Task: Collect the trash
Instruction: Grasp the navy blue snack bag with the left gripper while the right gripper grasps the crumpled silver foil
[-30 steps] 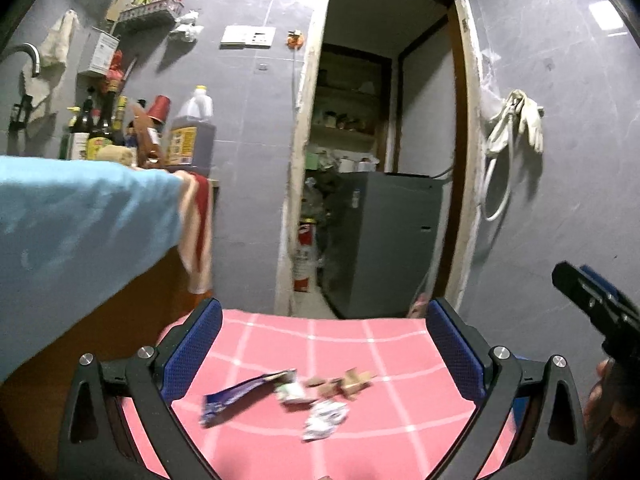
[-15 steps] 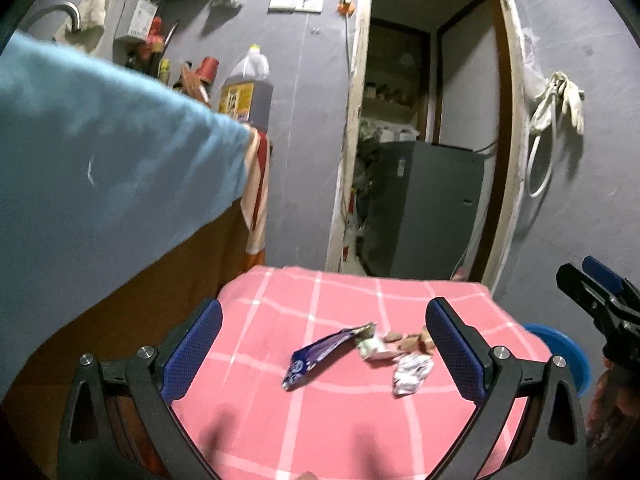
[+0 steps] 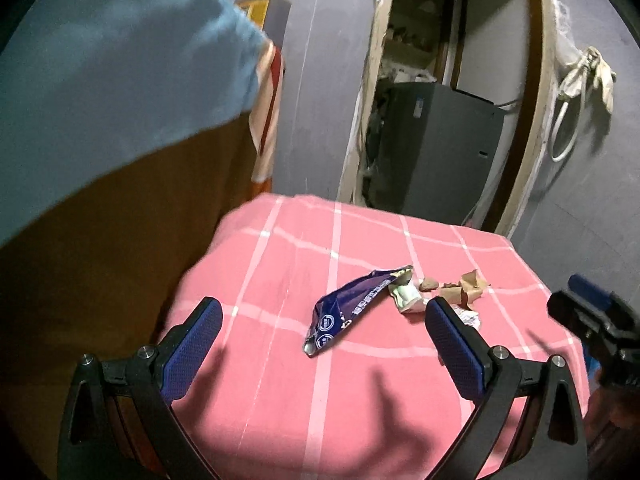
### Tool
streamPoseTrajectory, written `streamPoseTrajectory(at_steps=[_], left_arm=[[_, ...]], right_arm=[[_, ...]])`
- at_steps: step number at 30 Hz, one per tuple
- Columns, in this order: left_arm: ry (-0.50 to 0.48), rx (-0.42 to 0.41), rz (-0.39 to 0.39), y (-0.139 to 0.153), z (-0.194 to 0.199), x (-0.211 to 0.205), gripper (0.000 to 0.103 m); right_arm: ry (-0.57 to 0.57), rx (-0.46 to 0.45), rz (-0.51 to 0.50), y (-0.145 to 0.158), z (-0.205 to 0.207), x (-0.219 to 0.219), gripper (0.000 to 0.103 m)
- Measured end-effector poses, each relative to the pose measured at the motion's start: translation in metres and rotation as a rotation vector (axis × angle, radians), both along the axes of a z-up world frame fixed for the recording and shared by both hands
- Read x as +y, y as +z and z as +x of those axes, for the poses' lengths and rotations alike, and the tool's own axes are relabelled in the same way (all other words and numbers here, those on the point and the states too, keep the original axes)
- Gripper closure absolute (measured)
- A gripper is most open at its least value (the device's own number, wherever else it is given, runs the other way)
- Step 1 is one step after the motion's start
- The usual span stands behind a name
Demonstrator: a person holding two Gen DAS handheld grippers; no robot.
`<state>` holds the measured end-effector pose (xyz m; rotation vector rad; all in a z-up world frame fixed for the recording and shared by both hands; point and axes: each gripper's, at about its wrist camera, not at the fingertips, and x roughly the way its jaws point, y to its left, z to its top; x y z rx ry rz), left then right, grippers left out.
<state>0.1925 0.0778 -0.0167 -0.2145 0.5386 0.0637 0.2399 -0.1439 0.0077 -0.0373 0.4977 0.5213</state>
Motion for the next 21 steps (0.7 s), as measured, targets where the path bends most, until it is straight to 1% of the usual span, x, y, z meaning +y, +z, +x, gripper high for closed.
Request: streamPoseTrajectory(at_steps=[3, 4, 5, 7, 8, 9, 11, 13, 15, 17, 19, 20, 21], left_arm=[[-0.015, 0.04, -0.047, -0.005, 0.012, 0.006, 0.008], [-0.021, 0.056, -0.061, -0.006, 0.016, 0.008, 0.013], [-0.025, 0.072, -0.073, -0.008, 0.019, 0.008, 0.019], [-0.042, 0.1, -0.092, -0.011, 0.026, 0.009, 0.025], [-0.051, 0.111, -0.1, -0.012, 0.029, 0.008, 0.028], [-0.058, 0.118, -0.104, -0.012, 0.031, 0.008, 0.03], [-0.077, 0.13, -0.102, -0.013, 0.035, 0.005, 0.034], [-0.091, 0.135, -0.089, -0.013, 0.039, 0.003, 0.036], [-0.105, 0.147, -0.076, -0.014, 0.043, 0.0, 0.043], [-0.117, 0.161, -0.059, -0.015, 0.047, -0.003, 0.051], [-0.124, 0.178, -0.048, -0.017, 0.052, -0.004, 0.059], [-0.128, 0.187, -0.047, -0.018, 0.054, -0.004, 0.064], [-0.128, 0.196, -0.043, -0.02, 0.057, -0.004, 0.067]], right_arm=[[0.017, 0.046, -0.001, -0.007, 0.007, 0.004, 0.001], [0.022, 0.058, -0.006, -0.009, 0.009, 0.007, 0.002], [0.029, 0.077, -0.019, -0.012, 0.011, 0.011, 0.006], [0.042, 0.109, -0.037, -0.017, 0.016, 0.017, 0.012], [0.048, 0.127, -0.045, -0.019, 0.019, 0.021, 0.016], [0.053, 0.144, -0.05, -0.021, 0.022, 0.023, 0.017], [0.063, 0.19, -0.054, -0.028, 0.028, 0.03, 0.018], [0.073, 0.24, -0.042, -0.033, 0.034, 0.033, 0.02], [0.073, 0.288, -0.035, -0.039, 0.04, 0.037, 0.029], [0.073, 0.325, -0.032, -0.045, 0.046, 0.039, 0.032], [0.075, 0.348, -0.031, -0.048, 0.048, 0.041, 0.039], [0.076, 0.358, -0.034, -0.049, 0.049, 0.042, 0.045], [0.076, 0.364, -0.037, -0.05, 0.05, 0.044, 0.048]])
